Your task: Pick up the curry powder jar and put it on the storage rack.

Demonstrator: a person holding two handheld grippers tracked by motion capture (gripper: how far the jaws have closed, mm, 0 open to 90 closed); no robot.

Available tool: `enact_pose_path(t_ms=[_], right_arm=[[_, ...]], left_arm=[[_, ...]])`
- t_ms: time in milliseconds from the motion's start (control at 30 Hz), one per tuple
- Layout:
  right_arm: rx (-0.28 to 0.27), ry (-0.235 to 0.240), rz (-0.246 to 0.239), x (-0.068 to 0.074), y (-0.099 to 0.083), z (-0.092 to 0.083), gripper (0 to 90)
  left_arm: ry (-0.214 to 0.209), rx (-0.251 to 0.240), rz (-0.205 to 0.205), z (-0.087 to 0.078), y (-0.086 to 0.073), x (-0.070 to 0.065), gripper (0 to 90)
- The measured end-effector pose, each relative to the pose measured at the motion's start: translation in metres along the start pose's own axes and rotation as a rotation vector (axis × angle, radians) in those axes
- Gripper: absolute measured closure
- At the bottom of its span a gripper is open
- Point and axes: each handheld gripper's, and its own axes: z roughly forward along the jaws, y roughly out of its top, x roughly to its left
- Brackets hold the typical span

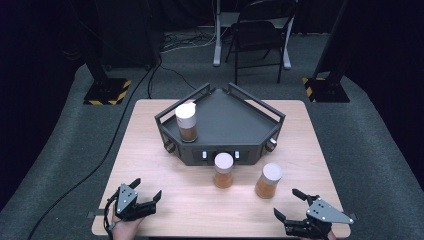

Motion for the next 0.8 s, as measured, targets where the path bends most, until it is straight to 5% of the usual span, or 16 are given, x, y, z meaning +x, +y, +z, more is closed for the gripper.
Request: enact_pose_path(t_ms=[467, 800], right_arm=[[0.003, 0.095, -0.030, 0.016, 0.013, 0.025, 9.9], [0.016, 0.115, -0.036, 0.028, 0.018, 0.048, 9.7]], left_arm=[[-0.002, -0.003, -0.003, 0.000, 0.000, 0.001, 10.2], [-0.004, -0.002, -0.003, 0.000, 0.000, 0.001, 10.2]])
